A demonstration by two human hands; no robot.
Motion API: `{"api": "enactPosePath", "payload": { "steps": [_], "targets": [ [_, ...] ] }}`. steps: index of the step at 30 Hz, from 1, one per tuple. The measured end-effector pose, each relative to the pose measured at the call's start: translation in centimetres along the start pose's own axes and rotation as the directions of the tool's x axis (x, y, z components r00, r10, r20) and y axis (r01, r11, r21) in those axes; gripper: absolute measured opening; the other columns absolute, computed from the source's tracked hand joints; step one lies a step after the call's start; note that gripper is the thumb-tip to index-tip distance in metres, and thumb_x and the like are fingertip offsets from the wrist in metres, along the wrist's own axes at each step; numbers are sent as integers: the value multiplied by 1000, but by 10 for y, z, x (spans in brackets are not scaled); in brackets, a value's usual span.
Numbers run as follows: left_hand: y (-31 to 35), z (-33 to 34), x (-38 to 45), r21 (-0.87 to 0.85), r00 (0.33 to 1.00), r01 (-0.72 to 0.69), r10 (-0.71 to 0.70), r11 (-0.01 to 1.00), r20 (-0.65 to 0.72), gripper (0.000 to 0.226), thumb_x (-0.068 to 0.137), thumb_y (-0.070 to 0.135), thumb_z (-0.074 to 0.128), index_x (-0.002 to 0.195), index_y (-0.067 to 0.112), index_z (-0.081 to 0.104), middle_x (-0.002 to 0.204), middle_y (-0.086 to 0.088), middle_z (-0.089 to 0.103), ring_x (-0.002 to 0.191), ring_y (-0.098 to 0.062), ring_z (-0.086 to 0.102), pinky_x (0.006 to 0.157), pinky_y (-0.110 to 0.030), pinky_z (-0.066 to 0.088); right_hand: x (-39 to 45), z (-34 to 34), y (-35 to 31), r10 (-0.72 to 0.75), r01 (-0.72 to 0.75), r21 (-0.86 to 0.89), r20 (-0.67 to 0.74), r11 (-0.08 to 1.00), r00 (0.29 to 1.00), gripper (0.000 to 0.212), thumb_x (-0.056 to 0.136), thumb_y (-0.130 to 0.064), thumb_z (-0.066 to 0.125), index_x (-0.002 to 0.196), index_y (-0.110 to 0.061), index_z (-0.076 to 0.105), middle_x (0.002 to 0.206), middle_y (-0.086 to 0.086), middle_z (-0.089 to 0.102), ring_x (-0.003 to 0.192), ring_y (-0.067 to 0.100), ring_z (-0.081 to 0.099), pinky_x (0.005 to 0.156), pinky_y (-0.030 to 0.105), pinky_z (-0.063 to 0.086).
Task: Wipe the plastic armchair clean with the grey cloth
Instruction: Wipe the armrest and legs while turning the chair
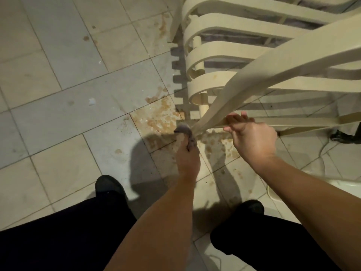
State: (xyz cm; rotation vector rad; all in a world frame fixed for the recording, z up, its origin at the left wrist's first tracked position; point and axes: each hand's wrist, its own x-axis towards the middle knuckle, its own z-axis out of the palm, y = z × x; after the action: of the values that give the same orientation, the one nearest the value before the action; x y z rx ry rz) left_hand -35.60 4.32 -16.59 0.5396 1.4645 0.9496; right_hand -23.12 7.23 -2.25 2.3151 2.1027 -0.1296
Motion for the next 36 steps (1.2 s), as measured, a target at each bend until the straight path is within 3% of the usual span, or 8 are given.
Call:
{"api": "enactPosePath", "payload": {
  "steps": [5,8,11,14,18,27,31,36],
  "targets": [
    [11,-10,-40,293,994,-60,31,954,103,35,106,16,44,137,12,60,108,5,69,96,-8,64,88,-22,47,2,-5,2,0,0,-9,62,1000,998,21,93,-40,65,113,-39,73,95,6,77,84,33,72,66,31,50],
    [-2,-26,-49,343,978,204,-204,917,-35,23,106,20,44,111,13,65,92,4,65,78,-2,56,71,-18,46,6,-9,5,13,0,-76,176,997,984,28,98,-50,51,121,-45,67,101,-1,76,93,29,69,64,26,37],
    [-7,-46,-41,189,911,396,-359,899,-204,29,107,17,41,128,10,61,116,-12,64,103,-25,62,87,-32,50,8,-11,4,34,-18,-76,215,997,976,30,99,-51,48,125,-47,63,108,-3,75,99,28,68,69,28,45],
    [14,-46,-24,127,927,360,-340,924,-157,31,109,16,38,128,13,61,114,-10,63,110,-27,61,89,-33,46,6,-11,3,49,-39,-49,220,998,974,30,99,-49,49,127,-48,61,107,-2,75,100,29,68,75,31,50],
    [48,-22,10,149,956,292,-289,945,-46,38,104,5,36,78,20,59,68,-1,56,62,-12,60,63,-25,48,6,-12,1,57,-47,-51,220,998,974,30,99,-49,50,128,-49,60,106,-2,74,100,27,67,78,32,51],
    [75,-5,-24,160,992,53,-70,986,104,36,84,-3,40,88,19,69,71,-12,57,68,-21,52,69,-36,44,7,-18,1,80,-66,-66,243,996,967,25,102,-41,50,119,-53,64,115,-7,73,106,21,67,81,30,50],
    [79,-30,-57,222,997,-63,51,973,58,38,100,3,43,132,14,60,97,3,66,89,-4,64,79,-14,54,10,-24,1,47,-30,-69,261,997,964,29,102,-43,48,129,-52,57,125,-6,69,112,17,66,87,28,50],
    [56,-51,-24,366,991,80,-114,927,70,22,89,5,74,95,25,67,75,6,61,54,1,58,54,-4,47,16,-15,9,32,-37,16,261,999,965,28,102,-39,50,127,-49,60,118,-16,71,119,8,61,91,25,49]
  ]
}}
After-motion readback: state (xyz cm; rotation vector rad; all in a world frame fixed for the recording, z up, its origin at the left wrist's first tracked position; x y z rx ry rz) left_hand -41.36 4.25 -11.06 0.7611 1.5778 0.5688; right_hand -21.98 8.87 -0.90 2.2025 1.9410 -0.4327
